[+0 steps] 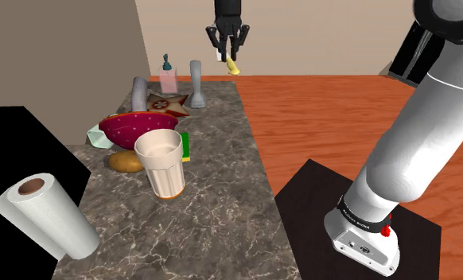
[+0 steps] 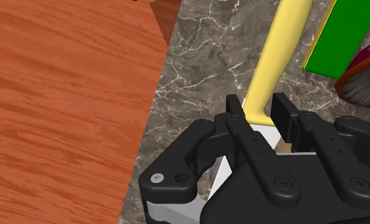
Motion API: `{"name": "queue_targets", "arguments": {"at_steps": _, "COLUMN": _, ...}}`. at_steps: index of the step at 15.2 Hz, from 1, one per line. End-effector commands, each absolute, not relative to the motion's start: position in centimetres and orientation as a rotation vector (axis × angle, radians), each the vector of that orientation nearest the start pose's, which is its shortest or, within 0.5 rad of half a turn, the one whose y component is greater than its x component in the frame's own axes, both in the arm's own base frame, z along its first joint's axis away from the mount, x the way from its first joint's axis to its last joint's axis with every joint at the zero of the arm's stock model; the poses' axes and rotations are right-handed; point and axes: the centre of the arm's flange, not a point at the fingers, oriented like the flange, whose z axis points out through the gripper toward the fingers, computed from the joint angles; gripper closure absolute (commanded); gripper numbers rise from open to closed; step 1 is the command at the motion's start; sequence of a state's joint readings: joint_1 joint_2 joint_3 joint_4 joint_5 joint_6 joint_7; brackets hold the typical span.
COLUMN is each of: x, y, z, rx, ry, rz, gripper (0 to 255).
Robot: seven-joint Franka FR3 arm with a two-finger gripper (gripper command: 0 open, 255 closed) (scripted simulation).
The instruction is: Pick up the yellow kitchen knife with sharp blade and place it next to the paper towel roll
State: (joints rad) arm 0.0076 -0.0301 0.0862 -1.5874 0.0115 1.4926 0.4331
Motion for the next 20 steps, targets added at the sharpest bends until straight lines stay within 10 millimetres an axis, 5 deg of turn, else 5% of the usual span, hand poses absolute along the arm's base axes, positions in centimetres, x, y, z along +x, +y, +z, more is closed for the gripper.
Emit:
{"name": "queue_targets", "arguments": {"at_steps": 1, "x": 52.3, "y": 7.6, "z": 62.4, "rx": -3.103, "ry": 0.534, "rz": 0.102, "gripper": 255}}
{"name": "queue_targets", "arguments": {"at_steps": 20, "x": 44.1, "y": 31.3, "z": 62.5, "rx": -3.103, "ry": 0.534, "rz": 0.102, "gripper": 255}}
